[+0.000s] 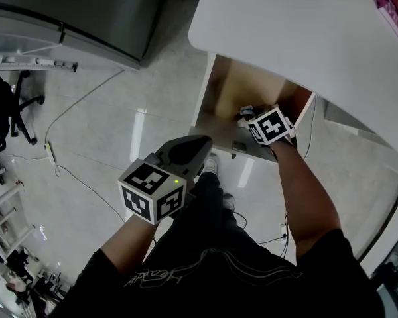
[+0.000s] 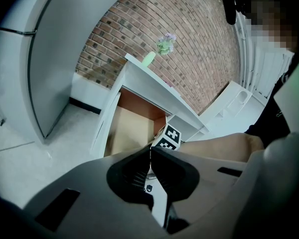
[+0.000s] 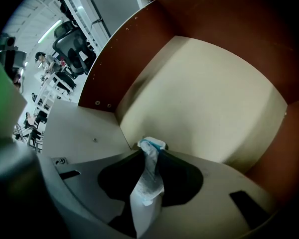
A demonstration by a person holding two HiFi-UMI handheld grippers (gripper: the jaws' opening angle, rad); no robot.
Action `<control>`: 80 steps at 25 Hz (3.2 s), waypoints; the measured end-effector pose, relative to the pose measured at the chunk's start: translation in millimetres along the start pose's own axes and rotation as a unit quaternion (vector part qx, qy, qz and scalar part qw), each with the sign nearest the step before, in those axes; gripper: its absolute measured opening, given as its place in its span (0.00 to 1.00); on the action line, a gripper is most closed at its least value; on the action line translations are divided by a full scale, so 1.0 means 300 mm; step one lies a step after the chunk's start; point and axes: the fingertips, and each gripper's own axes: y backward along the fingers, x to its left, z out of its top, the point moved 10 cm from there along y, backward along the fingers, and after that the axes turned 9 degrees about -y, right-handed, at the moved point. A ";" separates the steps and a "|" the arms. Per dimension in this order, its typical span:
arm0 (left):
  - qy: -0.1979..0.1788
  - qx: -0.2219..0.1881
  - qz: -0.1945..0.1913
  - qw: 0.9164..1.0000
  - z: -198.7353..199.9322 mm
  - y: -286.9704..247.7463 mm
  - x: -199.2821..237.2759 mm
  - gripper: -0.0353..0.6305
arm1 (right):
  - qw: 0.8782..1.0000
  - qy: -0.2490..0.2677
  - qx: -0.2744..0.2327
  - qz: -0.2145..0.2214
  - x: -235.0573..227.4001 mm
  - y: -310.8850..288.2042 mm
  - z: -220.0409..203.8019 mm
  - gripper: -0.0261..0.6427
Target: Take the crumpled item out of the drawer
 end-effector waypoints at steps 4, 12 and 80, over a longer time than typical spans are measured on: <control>-0.001 -0.004 0.000 1.000 0.004 0.000 -0.011 0.09 | 1.000 -0.008 -0.005 0.009 0.002 0.020 -0.003 0.19; -0.006 -0.012 0.005 1.000 0.017 0.018 -0.081 0.09 | 0.996 -0.059 -0.051 0.031 0.002 0.143 0.012 0.19; -0.228 -0.220 -0.058 0.947 0.010 0.926 -1.855 0.09 | 0.826 0.091 -0.545 0.107 0.807 2.176 -1.329 0.19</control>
